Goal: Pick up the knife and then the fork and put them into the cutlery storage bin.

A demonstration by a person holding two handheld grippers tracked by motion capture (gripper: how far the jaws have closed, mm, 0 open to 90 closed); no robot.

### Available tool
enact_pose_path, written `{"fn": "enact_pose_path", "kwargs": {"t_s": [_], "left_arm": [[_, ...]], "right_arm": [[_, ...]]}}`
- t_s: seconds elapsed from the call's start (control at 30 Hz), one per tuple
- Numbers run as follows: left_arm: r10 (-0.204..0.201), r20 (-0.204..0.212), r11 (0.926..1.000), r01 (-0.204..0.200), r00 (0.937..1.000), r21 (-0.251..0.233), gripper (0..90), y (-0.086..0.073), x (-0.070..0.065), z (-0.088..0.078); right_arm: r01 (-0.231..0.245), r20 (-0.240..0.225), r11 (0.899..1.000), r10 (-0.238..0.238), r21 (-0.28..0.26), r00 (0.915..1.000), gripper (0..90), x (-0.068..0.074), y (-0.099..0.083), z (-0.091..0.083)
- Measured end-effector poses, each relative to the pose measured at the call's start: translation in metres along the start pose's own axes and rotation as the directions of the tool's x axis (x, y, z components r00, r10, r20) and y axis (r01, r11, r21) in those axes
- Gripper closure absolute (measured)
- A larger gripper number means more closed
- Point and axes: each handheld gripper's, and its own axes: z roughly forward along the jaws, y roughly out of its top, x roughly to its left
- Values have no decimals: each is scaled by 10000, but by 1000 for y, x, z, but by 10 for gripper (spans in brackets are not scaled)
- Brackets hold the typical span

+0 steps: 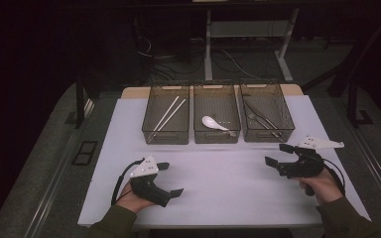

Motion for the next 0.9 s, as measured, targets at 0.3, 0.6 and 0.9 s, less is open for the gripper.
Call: {"fn": "enact_pose_path", "kwargs": {"t_s": [0.3, 0.6, 0.9], "left_arm": [[26, 16, 10000, -26, 10000, 32, 0, 0, -1, 0], [52, 24, 10000, -52, 10000, 48, 0, 0, -1, -1], [43, 8, 10000, -44, 10000, 74, 0, 0, -2, -1]], "right_arm": [[-59, -147, 10000, 59, 22, 9999, 163, 5, -21, -3], [37, -310, 9995, -27, 307, 9995, 139, 12, -41, -5], [35, -378, 9994, -22, 349, 9993, 107, 12, -46, -6]]}}
